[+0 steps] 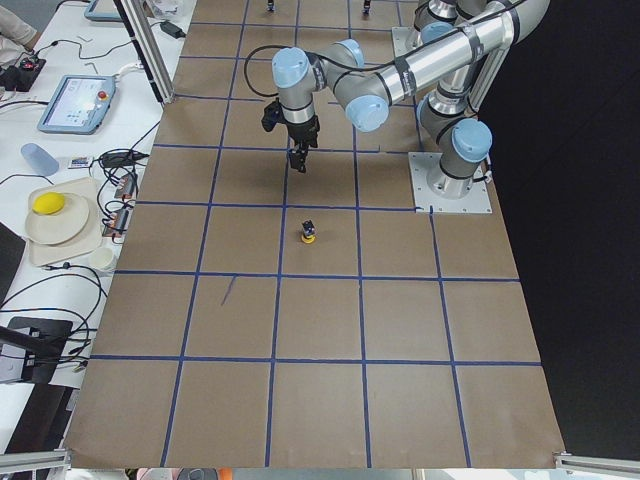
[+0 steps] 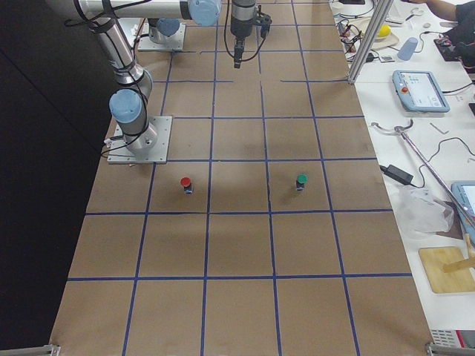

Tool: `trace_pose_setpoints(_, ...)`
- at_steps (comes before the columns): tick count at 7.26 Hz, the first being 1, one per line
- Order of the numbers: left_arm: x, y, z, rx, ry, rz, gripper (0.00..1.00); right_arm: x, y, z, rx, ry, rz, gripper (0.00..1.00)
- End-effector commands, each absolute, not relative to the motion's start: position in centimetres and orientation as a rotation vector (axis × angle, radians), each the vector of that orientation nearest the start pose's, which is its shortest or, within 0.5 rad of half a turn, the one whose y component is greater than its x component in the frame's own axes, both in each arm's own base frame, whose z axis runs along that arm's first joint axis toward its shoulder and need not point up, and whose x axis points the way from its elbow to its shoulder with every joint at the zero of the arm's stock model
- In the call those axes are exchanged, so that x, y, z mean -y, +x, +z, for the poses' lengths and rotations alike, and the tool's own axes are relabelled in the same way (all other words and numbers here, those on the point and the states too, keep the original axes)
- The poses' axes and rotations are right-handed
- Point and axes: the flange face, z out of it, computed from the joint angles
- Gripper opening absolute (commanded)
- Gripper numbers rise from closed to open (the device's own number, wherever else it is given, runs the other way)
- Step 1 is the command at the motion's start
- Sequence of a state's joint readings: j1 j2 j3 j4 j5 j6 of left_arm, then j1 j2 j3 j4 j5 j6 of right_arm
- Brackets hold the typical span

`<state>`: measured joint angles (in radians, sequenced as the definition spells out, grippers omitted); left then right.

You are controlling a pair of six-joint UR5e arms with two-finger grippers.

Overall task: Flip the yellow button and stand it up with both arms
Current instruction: 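Close the left gripper on the yellow button's base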

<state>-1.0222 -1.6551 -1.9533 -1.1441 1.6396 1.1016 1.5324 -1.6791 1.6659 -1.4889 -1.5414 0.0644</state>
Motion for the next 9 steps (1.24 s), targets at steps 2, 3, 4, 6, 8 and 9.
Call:
trace_pose_setpoints(2,46.5,19.5,26.6,-2.926,1.175,0.001,0.99,44.3,11.9,48.2,-3.105,0.162,0.120,1.00)
trace_pose_setpoints(3,46.1,21.3,26.1,-2.942,1.181,-0.023,0.99,44.3,11.9,48.1,-3.105,0.162,0.127,1.00)
trace_pose_setpoints(4,46.5,21.6,25.7,-2.869,1.294,-0.043,0.99,44.4,12.0,48.1,-3.102,0.166,0.122,1.00)
trace_pose_setpoints(6,46.8,22.2,24.1,-2.852,1.341,-0.041,0.98,44.5,11.9,47.8,-3.105,0.164,0.120,1.00)
trace_pose_setpoints(8,47.1,22.2,22.7,-2.843,1.408,-0.029,0.97,44.5,12.0,47.8,-3.102,0.181,0.120,1.00)
trace_pose_setpoints(9,47.1,22.2,22.4,-2.844,1.420,-0.020,0.91,44.5,12.0,47.8,-3.100,0.185,0.118,1.00)
